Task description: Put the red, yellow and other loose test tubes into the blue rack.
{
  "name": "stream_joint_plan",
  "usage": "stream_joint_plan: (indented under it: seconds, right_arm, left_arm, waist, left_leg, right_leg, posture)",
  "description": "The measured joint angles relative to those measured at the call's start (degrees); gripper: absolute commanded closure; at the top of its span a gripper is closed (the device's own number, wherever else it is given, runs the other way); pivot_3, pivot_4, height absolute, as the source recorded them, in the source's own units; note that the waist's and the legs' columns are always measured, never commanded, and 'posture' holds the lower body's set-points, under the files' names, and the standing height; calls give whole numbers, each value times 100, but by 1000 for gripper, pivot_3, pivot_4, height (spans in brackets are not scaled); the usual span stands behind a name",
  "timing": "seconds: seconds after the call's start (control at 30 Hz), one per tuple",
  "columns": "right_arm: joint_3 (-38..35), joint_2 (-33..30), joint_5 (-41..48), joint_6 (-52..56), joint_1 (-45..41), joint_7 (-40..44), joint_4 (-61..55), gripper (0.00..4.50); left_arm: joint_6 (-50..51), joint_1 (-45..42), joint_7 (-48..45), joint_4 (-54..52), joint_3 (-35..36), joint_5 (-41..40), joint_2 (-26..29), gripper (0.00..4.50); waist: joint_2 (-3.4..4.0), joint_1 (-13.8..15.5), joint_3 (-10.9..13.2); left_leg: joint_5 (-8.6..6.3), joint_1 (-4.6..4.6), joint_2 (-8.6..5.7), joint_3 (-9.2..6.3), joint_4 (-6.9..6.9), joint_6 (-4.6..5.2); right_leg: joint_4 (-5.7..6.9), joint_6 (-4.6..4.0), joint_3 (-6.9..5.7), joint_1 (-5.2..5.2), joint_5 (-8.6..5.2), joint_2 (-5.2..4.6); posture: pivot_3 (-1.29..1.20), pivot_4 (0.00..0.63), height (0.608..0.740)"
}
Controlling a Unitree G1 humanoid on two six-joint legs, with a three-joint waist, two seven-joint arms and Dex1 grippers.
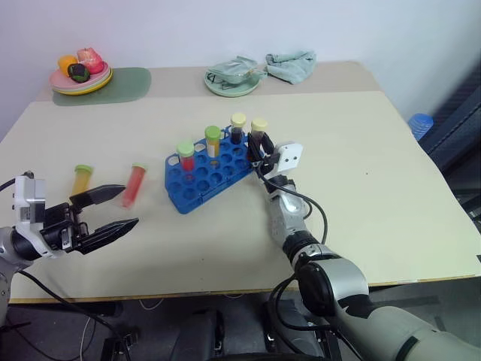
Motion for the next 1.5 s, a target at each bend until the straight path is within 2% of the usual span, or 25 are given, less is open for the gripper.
stream_joint_plan:
  seconds: [0.07,0.13,0.17,0.3,0.47,0.5,0.6,0.7,0.77,0.9,1.0,1.07,1.13,1.2,1.3,1.5]
  right_arm:
    - [99,-4,-145,-45,75,-156,8,3693]
    - [152,-4,-190,-49,78,-234,8,2641]
    - [152,-6,-197,-46,86,-249,9,2297]
    - [288,-18,-420,-99,91,-529,4,420]
    - [555,-162,-927,-288,120,-1239,-34,420]
    - [652,-263,-1011,-342,176,-1225,-145,420]
    - [823,-578,-1042,-413,311,-935,-463,420]
    - [928,-1020,-824,-216,771,-263,-1188,420]
    - [1021,-1385,-501,392,1440,323,-2203,420]
    - [1116,-2371,275,2339,3048,1136,-4947,420]
    - [1072,-3078,854,3765,3700,1464,-6585,420]
    - [1077,-3858,1401,4621,4158,2021,-7648,420]
    - [971,-4814,2118,5493,4509,2728,-8526,420]
    - [787,-5272,2705,6096,4453,3154,-9032,420]
    - [746,-5635,3332,6861,3864,3525,-9396,420]
    - [937,-5756,3755,8031,2540,3538,-9475,420]
  left_arm:
    - [2,5,-1,0,9,-2,2,0]
    - [2,5,-2,-3,9,-4,2,0]
    - [2,5,0,-3,9,-4,2,0]
    - [1,0,60,-1,10,-10,-35,0]
    - [28,-109,462,25,12,-27,-289,0]
    - [108,-209,922,13,52,-23,-485,0]
    - [157,-249,2005,-11,78,206,-911,0]
    - [292,-105,2862,-202,57,566,-1040,0]
    - [523,-82,3400,-471,11,725,-1068,0]
    - [979,-325,4338,-622,-49,883,-1160,0]
    - [1313,-656,4744,-663,-73,813,-1212,0]
    - [1758,-1101,5162,-682,-147,760,-1195,0]
    - [2737,-1737,5854,-635,-271,755,-1024,0]
    - [3840,-2370,6345,-465,-390,742,-814,0]
    - [5324,-3412,6777,135,-721,804,-669,0]
    - [6267,-4589,7031,1066,-1294,1280,-694,0]
  waist:
    - [0,-2,0]
    - [-1,-3,0]
    - [-1,-4,0]
    - [-1,-5,0]
    - [-1,4,0]
    - [1,19,1]
    - [-4,19,-2]
    - [-8,22,-3]
    - [-8,72,-3]
    - [-3,200,0]
    - [-5,201,1]
    - [-5,240,2]
    - [-18,307,10]
    - [-29,297,11]
    - [-38,311,16]
    - [-63,349,30]
  left_leg:
    - [0,0,0,0,0,0]
    - [1,3,0,0,0,-1]
    - [1,3,0,0,-1,-1]
    - [1,3,1,0,-1,-1]
    - [2,3,0,0,0,-2]
    - [2,4,0,0,2,-2]
    - [1,4,-1,0,5,1]
    - [-14,3,0,-1,2,25]
    - [-18,2,0,-2,2,33]
    - [-26,-3,1,-3,2,46]
    - [-26,-2,2,-3,3,47]
    - [-26,-1,4,-4,3,46]
    - [-26,-1,4,-5,5,47]
    - [-27,0,7,-5,8,48]
    - [-27,-1,6,-6,10,48]
    - [-15,-20,7,-8,9,27]
  right_leg:
    - [0,0,0,1,0,0]
    - [0,-1,0,2,0,0]
    - [0,-1,0,2,-1,0]
    - [0,-1,0,2,-1,1]
    - [0,-1,0,3,-1,1]
    - [-1,-1,0,6,0,0]
    - [-1,1,0,9,0,0]
    - [-1,1,0,8,0,1]
    - [-3,2,1,9,0,0]
    - [-11,2,1,9,0,-1]
    - [-18,3,3,11,0,-1]
    - [-20,3,1,13,0,0]
    - [-23,4,0,16,0,1]
    - [-25,6,0,18,1,6]
    - [-25,7,-1,18,1,11]
    - [-39,7,-2,4,1,9]
  posture:
    - [0,150,740]
    - [0,150,740]
    - [0,150,740]
    - [0,150,740]
    - [0,150,740]
    - [0,150,740]
    - [0,150,740]
    - [0,150,740]
    - [0,150,740]
    - [0,150,740]
    - [0,150,740]
    - [0,150,740]
    - [0,150,740]
    - [0,150,740]
    - [0,150,740]
    - [0,150,740]
